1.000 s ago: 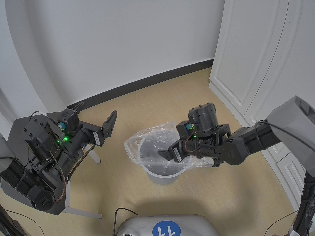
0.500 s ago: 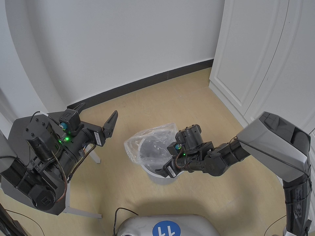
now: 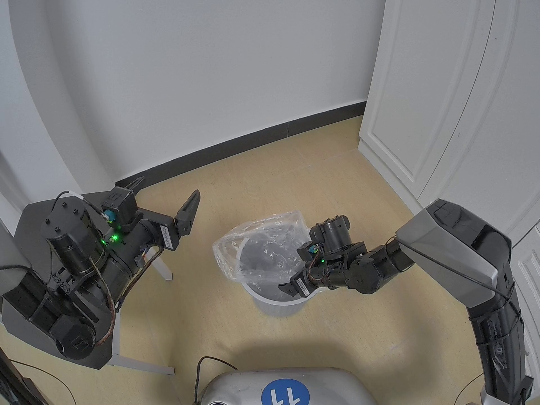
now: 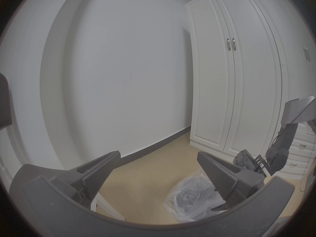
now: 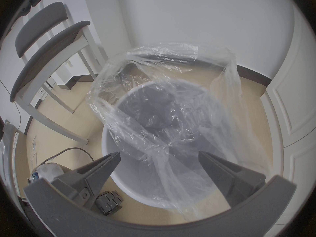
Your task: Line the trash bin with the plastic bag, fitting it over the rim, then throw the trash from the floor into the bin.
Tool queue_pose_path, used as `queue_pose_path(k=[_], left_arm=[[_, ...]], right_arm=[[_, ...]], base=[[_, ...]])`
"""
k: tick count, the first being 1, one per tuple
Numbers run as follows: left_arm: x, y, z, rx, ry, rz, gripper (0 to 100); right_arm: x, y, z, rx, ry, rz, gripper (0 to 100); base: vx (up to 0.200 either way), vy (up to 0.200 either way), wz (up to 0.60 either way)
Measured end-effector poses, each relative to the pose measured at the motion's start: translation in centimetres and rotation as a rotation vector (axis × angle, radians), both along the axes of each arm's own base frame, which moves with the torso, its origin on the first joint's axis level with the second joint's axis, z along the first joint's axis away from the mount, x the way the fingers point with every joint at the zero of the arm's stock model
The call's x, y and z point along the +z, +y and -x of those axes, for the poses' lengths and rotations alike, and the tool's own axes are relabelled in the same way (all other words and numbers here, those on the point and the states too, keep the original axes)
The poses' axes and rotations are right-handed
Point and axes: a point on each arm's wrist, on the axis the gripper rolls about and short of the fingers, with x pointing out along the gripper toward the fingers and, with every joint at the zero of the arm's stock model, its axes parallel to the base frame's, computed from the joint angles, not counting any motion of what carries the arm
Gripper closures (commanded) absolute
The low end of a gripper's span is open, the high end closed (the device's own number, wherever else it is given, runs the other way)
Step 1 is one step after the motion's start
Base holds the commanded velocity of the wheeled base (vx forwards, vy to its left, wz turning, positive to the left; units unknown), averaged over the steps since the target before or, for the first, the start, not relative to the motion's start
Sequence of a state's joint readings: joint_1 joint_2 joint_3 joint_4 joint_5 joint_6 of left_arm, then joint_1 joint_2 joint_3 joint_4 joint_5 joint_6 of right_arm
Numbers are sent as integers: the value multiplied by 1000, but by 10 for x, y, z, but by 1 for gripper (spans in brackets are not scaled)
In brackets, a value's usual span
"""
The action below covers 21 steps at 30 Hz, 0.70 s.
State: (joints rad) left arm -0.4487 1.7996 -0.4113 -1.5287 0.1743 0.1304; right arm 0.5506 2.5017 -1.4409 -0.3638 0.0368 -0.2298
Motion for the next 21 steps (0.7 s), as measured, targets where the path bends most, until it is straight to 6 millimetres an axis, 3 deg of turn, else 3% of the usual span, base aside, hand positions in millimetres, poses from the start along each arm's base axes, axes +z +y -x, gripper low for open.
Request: queue_pose_path(k=[21], left_arm=[[-4, 0, -3, 3, 10, -7, 0]], right_arm=[[-27, 4, -21, -15, -8, -5, 0]], base=[[0, 0, 0]])
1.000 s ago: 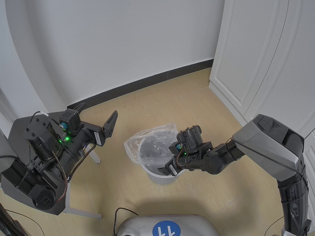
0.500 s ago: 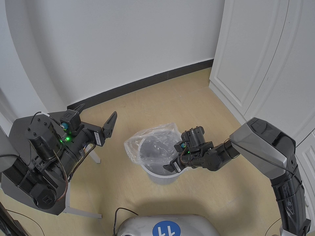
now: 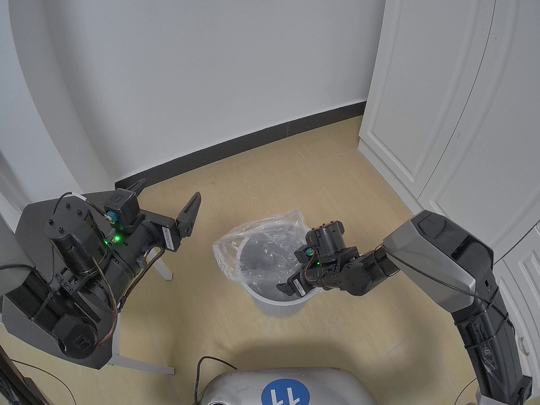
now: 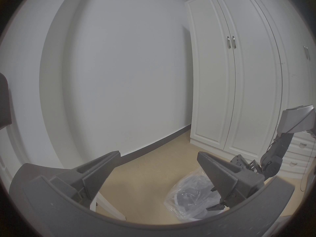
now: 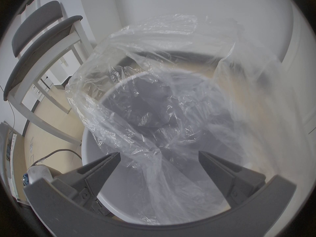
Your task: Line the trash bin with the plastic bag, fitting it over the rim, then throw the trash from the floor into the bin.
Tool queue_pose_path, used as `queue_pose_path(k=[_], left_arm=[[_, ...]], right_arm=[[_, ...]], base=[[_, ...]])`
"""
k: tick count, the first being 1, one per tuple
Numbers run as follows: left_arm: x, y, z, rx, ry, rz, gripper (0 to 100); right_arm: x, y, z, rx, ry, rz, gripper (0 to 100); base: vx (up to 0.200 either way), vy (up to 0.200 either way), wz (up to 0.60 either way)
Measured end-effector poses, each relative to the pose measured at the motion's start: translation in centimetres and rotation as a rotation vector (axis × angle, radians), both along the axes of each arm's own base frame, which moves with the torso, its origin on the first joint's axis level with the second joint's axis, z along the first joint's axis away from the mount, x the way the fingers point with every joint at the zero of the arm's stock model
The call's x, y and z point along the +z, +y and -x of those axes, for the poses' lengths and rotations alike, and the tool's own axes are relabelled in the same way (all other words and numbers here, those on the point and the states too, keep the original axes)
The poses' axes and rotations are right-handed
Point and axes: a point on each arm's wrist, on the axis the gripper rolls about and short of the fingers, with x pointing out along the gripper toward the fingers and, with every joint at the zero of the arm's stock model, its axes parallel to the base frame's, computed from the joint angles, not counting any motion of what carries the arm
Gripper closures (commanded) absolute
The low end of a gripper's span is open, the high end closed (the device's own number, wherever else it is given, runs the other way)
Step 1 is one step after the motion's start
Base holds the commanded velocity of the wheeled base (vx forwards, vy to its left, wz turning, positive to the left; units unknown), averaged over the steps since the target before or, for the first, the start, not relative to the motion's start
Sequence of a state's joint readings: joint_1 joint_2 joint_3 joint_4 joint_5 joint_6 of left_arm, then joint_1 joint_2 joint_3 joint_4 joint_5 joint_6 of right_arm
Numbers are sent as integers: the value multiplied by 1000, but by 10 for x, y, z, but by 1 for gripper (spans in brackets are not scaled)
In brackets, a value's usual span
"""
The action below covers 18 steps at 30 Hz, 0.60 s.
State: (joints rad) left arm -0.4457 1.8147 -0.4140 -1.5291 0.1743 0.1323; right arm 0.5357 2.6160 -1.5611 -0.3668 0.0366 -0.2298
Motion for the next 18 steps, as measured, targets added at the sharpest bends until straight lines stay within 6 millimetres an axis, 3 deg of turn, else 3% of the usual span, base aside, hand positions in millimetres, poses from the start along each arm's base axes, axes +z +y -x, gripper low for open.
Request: queue_pose_path(k=[7, 8, 18], left_arm=[[0, 0, 0, 1, 1, 0, 0], [0, 0, 0, 1, 1, 0, 0], [0, 0, -1, 2, -1, 1, 0]], right_arm=[[-8, 4, -3, 4, -2, -1, 0], [-9, 4, -3, 3, -2, -1, 100], [-9, 6, -6, 2, -14, -9, 100]], base=[[0, 0, 0], [0, 0, 0], [0, 0, 0]])
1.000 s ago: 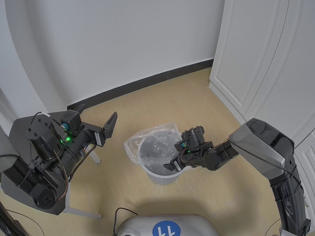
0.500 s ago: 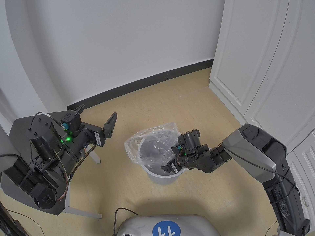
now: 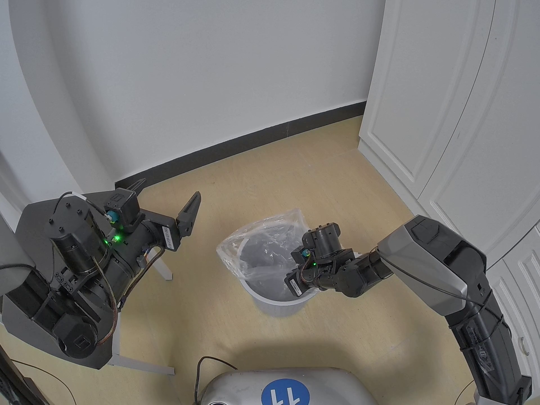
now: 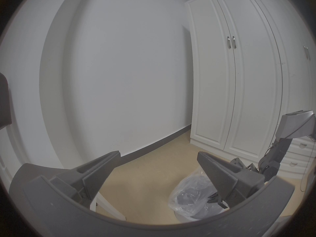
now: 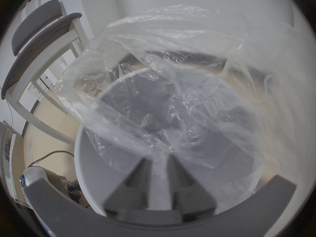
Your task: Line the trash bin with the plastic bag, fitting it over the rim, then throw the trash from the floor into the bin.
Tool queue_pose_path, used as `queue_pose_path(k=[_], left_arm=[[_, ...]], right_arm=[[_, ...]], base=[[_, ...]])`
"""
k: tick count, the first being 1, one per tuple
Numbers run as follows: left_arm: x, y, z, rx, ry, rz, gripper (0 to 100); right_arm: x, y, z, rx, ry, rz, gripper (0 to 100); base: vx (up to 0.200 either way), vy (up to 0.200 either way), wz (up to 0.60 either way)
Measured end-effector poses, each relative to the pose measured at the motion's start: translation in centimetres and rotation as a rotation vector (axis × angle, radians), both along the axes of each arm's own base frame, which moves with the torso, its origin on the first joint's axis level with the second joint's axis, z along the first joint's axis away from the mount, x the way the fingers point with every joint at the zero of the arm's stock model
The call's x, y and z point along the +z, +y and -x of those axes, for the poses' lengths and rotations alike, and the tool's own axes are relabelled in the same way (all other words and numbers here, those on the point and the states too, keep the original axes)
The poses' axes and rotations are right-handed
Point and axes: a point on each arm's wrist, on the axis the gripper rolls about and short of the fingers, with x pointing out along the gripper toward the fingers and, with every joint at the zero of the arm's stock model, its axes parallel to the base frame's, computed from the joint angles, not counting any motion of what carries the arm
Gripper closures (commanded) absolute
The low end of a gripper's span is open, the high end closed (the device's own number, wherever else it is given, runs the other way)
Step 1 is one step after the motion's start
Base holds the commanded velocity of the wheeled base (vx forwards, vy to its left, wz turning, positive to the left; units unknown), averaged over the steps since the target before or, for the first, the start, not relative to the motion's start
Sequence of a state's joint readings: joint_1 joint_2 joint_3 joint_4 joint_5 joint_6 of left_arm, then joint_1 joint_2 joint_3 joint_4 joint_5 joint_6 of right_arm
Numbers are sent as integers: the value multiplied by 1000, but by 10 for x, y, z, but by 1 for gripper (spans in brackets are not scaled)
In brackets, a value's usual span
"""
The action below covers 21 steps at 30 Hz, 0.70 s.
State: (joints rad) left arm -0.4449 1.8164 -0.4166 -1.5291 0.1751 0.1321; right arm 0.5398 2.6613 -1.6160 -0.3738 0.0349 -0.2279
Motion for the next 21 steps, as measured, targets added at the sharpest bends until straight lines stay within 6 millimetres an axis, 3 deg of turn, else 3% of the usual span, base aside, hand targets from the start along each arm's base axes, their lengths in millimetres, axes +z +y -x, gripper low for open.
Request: queue_pose_path(k=[10, 21], left_arm=[[0, 1, 1, 2, 2, -2, 0], [1, 1, 2, 3, -2, -1, 0]], right_arm=[[13, 5, 15, 22, -31, -6, 100], [25, 20, 62, 135, -91, 9, 100]], base=[[0, 0, 0], [0, 0, 0]])
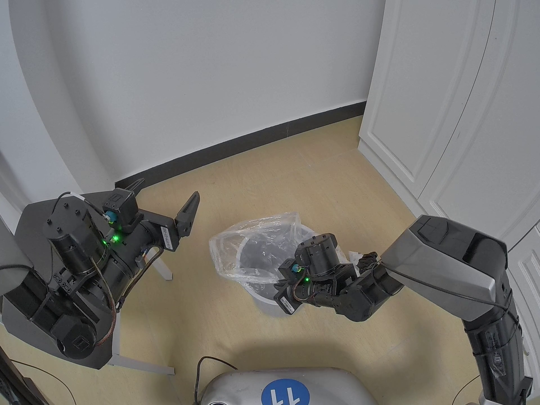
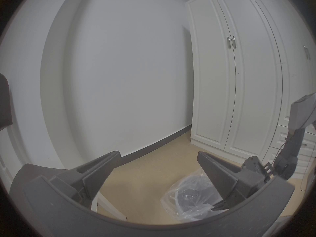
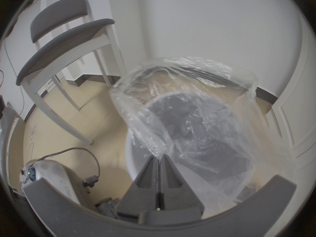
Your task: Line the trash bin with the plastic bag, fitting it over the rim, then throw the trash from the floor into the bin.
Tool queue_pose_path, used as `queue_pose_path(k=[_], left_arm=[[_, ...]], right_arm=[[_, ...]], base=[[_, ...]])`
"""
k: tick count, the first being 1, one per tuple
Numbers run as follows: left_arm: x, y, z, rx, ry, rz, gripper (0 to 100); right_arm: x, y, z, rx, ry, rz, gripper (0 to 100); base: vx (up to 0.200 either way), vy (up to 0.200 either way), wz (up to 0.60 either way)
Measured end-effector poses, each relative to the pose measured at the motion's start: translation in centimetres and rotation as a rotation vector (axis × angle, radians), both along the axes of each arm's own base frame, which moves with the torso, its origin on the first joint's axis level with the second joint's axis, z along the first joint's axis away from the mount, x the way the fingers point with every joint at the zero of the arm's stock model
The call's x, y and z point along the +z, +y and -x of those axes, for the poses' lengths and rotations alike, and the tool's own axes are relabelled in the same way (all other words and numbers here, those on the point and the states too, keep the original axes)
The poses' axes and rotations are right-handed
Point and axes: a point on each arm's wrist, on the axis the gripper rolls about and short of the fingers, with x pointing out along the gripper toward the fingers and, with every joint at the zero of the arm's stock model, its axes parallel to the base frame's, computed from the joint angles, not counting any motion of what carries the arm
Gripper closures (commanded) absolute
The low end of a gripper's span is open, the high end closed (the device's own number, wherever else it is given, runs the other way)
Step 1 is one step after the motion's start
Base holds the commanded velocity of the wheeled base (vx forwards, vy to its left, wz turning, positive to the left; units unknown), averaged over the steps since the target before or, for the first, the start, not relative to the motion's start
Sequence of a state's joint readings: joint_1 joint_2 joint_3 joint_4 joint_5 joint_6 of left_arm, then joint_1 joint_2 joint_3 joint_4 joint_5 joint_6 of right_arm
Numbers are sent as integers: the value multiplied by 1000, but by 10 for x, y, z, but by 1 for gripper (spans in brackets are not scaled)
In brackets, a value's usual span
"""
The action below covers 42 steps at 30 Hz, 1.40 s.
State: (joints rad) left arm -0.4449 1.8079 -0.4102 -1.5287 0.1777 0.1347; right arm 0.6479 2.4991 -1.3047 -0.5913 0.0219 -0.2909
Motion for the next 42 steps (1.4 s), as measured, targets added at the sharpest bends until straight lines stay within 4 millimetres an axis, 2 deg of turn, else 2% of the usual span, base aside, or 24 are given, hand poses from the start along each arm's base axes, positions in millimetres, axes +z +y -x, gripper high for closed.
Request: queue_pose_path(k=[7, 16, 24, 31, 32, 38, 42], left_arm=[[1, 0, 0, 0, -3, 1, 0], [1, 0, 0, 0, -3, 2, 0], [1, 0, -1, -1, -4, 3, 0], [1, 0, -1, 0, -4, 4, 0], [1, 0, -2, 3, -4, 4, 0], [1, 1, -2, 7, -4, 4, 0], [1, 1, -2, -4, -6, 7, 0]], right_arm=[[8, 1, 28, 41, 9, 44, 100], [2, 2, 41, 55, -22, 30, 100], [-23, 4, 54, 93, 11, 86, 100], [-42, 4, 48, 88, 29, 102, 100], [-43, 4, 47, 87, 27, 102, 0], [-46, 6, 47, 93, 28, 104, 0], [-38, 9, 52, 100, 16, 84, 0]], base=[[0, 0, 0], [0, 0, 0], [0, 0, 0], [0, 0, 0], [0, 0, 0], [0, 0, 0], [0, 0, 0]])
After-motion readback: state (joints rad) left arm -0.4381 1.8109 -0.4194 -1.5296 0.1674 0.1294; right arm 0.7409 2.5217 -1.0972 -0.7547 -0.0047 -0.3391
